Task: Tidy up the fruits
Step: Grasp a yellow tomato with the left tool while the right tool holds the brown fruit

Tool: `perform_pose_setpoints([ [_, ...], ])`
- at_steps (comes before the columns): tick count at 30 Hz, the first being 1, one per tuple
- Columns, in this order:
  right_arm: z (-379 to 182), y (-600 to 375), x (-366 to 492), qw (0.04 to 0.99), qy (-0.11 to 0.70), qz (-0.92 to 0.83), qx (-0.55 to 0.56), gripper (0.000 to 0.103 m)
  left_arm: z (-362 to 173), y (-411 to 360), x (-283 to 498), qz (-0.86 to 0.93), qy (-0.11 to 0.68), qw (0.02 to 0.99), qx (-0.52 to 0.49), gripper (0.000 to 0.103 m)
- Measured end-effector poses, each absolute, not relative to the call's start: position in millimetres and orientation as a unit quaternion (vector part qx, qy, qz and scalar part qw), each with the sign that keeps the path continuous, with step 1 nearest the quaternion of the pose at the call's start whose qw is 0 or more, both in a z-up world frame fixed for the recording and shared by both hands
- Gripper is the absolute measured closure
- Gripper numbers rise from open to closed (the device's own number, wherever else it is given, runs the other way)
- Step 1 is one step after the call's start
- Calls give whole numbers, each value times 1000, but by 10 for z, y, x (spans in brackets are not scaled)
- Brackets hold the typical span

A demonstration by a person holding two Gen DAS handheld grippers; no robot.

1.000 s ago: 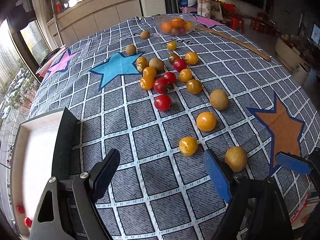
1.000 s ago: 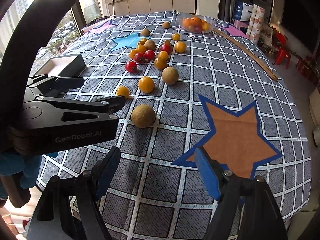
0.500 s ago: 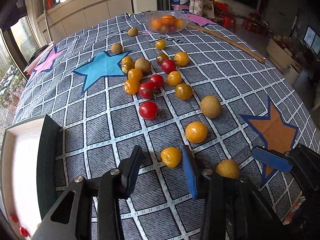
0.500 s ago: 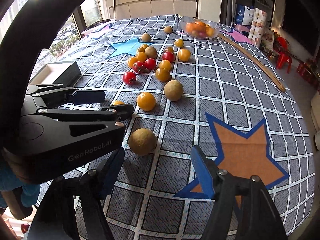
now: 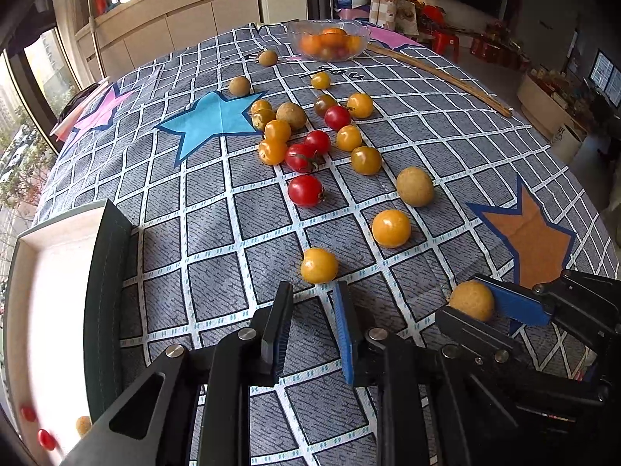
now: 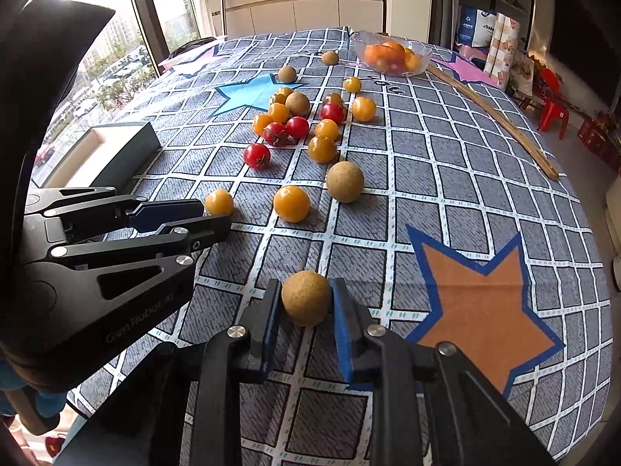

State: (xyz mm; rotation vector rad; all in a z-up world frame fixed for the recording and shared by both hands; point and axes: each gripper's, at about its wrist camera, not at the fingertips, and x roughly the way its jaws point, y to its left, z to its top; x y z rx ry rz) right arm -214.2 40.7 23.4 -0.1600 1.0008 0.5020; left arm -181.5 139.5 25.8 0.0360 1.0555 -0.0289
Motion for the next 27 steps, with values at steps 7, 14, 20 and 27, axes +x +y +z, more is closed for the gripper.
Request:
perform_pose_setpoints([
  [7, 255, 329, -2270, 838, 486, 242, -60, 76, 276, 1481, -2008, -7, 498, 867, 15, 80],
  [14, 255, 214, -2328, 836, 495, 234, -41, 76, 271, 1483, -1927, 2, 491, 871, 16, 79],
  [20, 281, 145, -2366, 837, 493, 234, -39, 75, 238, 1456, -1942, -10, 491, 871, 14, 65],
  [27, 258, 117, -2352, 836, 495, 234, -37, 75, 329, 1412, -1962, 0, 458, 888, 24, 11],
])
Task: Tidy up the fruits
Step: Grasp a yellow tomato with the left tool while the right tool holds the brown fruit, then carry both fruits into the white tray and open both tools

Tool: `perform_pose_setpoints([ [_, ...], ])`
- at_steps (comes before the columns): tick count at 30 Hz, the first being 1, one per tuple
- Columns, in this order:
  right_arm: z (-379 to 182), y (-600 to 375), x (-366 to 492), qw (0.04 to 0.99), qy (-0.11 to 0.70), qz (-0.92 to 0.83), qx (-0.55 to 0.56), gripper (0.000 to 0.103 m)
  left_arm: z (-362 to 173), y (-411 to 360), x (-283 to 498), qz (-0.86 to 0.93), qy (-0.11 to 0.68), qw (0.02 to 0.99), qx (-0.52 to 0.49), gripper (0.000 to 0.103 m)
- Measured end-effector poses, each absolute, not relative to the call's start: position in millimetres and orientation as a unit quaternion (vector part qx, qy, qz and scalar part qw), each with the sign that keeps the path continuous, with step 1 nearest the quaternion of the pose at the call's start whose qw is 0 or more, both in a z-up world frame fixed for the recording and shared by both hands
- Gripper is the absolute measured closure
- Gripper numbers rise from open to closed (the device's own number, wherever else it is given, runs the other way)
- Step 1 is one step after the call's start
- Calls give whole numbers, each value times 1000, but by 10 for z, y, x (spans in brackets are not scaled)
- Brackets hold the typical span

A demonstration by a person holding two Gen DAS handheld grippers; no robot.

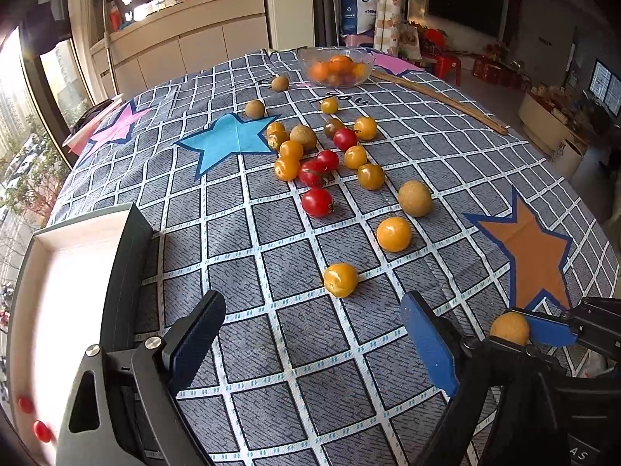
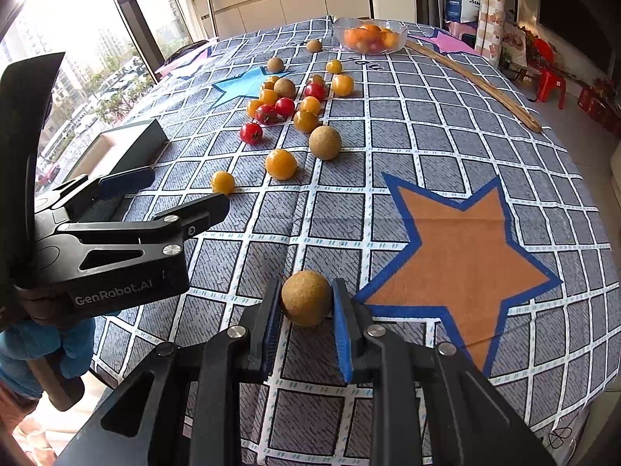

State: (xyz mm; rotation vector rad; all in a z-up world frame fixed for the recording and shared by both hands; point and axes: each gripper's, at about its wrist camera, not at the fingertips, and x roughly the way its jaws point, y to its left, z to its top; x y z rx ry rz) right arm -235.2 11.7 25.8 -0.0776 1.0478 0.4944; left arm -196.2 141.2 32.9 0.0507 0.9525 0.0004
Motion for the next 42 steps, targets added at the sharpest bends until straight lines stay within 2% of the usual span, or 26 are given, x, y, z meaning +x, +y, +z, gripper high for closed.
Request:
perform_pose_setpoints([
  [4, 273, 80, -2352, 838, 494, 231, -31, 75, 289, 1344, -1832, 6, 466, 884, 37, 11],
  [6, 284, 70, -2353, 838, 494, 230, -29, 75, 259, 1312, -1780, 3, 471, 881, 42, 19],
  [7, 294, 64, -2351, 839, 493, 229, -28, 75, 239, 1301, -1756, 2, 477, 878, 45, 29],
  [9, 305, 57, -2351, 839, 493, 229, -27, 75, 227, 1299, -1732, 1, 481, 876, 39, 33],
  [10, 309, 54, -2354, 839, 493, 228, -26, 75, 223, 1303, -1727, 0, 483, 875, 36, 38],
  [11, 313, 53, -2355, 840, 492, 228, -26, 75, 228, 1305, -1728, -5, 482, 875, 30, 52],
  [12, 316, 52, -2356, 839, 493, 228, -25, 75, 233, 1303, -1730, -11, 483, 875, 27, 60],
  [13, 322, 55, -2353, 839, 493, 228, -24, 75, 237, 1293, -1735, -17, 484, 875, 27, 75],
  [14, 326, 54, -2356, 839, 494, 228, -22, 75, 239, 1278, -1743, -22, 485, 874, 30, 82],
  [28, 465, 166, -2439, 839, 488, 239, -24, 75, 574, 1513, -2224, -28, 465, 885, 7, 82],
  [42, 698, 682, -2602, 832, 479, 276, -57, 75, 847, 2224, -2883, 36, 434, 899, -30, 82],
])
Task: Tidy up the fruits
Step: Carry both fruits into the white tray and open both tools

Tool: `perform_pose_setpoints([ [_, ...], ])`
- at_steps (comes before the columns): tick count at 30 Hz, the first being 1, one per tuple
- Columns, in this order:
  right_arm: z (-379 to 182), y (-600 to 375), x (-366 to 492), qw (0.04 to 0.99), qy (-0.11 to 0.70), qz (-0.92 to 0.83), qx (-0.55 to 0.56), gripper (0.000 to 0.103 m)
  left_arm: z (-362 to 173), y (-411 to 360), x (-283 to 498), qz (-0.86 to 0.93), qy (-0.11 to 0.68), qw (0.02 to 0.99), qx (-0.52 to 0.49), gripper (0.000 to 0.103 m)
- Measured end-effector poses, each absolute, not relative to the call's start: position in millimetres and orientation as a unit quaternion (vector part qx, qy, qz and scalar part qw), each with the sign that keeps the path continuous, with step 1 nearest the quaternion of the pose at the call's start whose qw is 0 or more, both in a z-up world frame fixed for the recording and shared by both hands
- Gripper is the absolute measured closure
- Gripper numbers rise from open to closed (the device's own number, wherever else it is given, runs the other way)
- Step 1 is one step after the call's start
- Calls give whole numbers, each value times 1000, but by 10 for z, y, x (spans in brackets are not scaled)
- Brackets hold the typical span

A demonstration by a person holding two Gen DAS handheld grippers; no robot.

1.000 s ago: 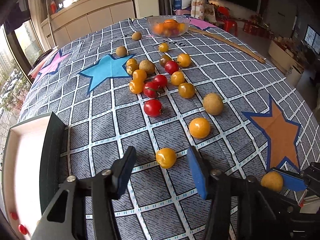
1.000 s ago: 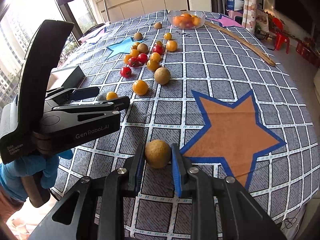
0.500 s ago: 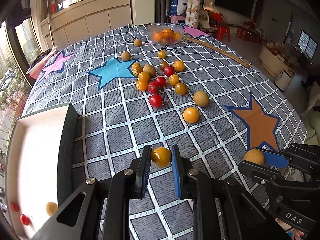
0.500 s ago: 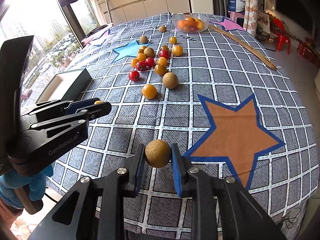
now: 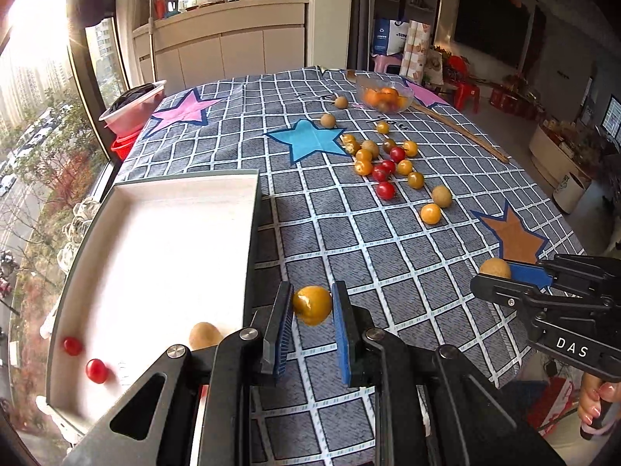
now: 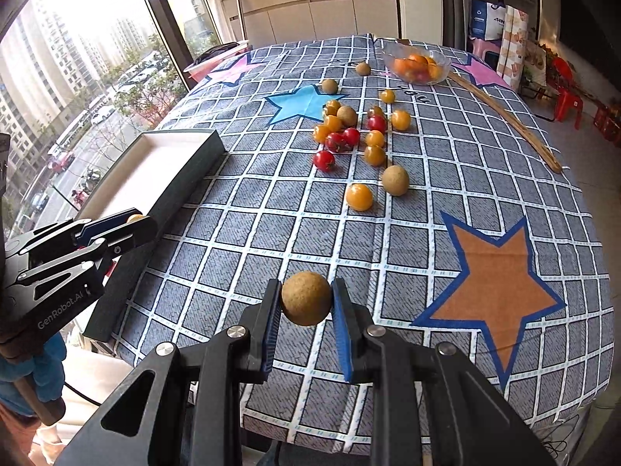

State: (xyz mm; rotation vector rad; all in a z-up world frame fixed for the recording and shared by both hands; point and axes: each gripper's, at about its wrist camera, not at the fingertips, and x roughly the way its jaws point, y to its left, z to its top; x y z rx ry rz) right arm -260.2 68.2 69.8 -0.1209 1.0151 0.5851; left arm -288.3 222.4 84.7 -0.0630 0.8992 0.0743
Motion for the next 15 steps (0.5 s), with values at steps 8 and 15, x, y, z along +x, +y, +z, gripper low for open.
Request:
perform_pose_setpoints([
  [8, 799, 1309, -2724, 816, 471, 323, -88, 75, 806, 2838, -3264, 108, 433, 893, -62, 81],
  [15, 803, 1942, -2820, 793, 472, 369, -111, 75, 572, 3257, -3494, 163, 455, 872, -85, 81],
])
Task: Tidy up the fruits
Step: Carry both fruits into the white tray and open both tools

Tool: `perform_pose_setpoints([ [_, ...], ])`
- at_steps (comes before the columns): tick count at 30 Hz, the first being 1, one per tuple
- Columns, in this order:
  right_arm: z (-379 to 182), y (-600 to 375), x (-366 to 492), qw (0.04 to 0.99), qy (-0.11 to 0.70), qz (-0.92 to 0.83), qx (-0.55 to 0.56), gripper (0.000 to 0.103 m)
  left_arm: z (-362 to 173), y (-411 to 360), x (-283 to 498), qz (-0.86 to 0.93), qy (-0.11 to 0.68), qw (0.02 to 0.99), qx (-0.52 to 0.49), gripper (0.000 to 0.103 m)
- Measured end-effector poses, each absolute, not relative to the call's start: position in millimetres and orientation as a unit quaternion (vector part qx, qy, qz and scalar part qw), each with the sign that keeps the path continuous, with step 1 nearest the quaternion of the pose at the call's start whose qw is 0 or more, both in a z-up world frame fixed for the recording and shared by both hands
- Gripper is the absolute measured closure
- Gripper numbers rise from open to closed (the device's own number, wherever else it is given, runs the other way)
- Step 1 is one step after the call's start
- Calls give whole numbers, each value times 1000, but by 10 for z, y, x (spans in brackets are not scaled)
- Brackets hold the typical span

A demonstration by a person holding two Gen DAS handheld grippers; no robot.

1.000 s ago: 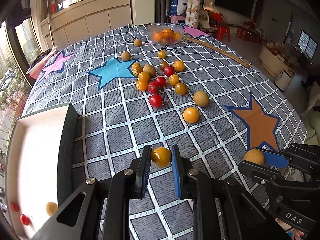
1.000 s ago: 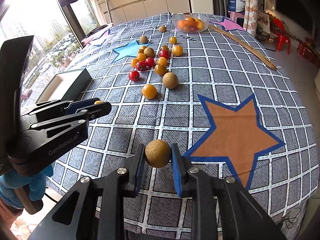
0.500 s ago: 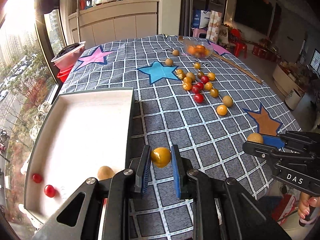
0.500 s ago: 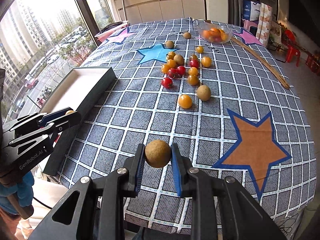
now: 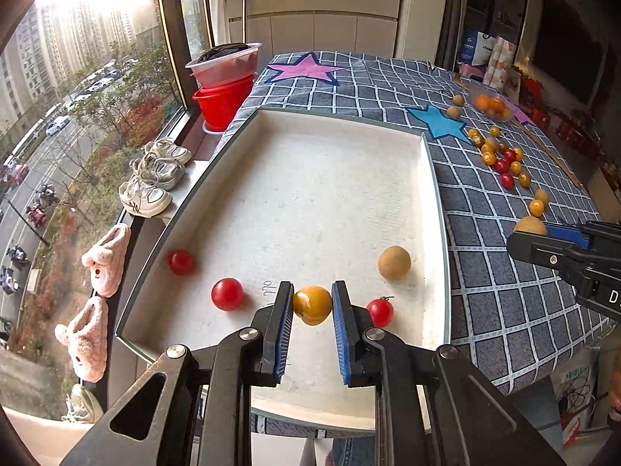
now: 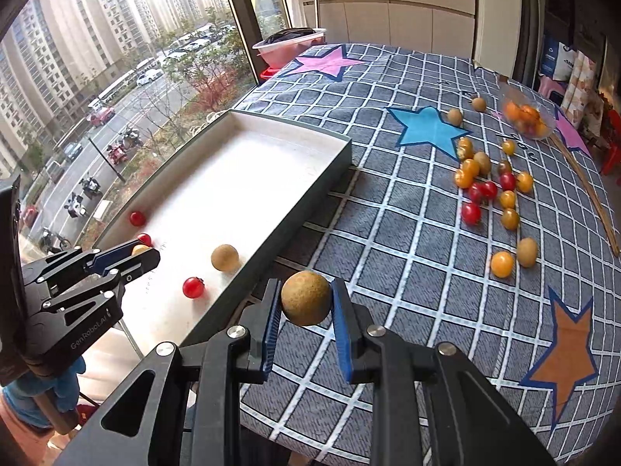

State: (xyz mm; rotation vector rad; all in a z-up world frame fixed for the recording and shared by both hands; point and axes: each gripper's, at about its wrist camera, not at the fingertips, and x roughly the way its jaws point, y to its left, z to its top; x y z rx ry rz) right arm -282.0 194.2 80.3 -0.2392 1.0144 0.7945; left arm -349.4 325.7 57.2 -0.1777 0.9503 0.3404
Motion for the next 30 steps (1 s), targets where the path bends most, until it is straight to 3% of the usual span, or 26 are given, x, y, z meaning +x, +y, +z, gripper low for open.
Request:
perform_pose_setpoints([
  [12, 626, 2796, -2727, 763, 486, 396, -158, 75, 333, 3450, -3552, 179, 479, 854, -97, 82],
  [27, 298, 3120, -2638, 751, 502, 371, -215, 75, 282, 3398, -3525, 181, 486, 851, -86, 81],
  [30, 307, 3126, -2655, 747, 501, 379, -216, 64, 279, 3365, -3518, 183, 485, 852, -74, 81],
])
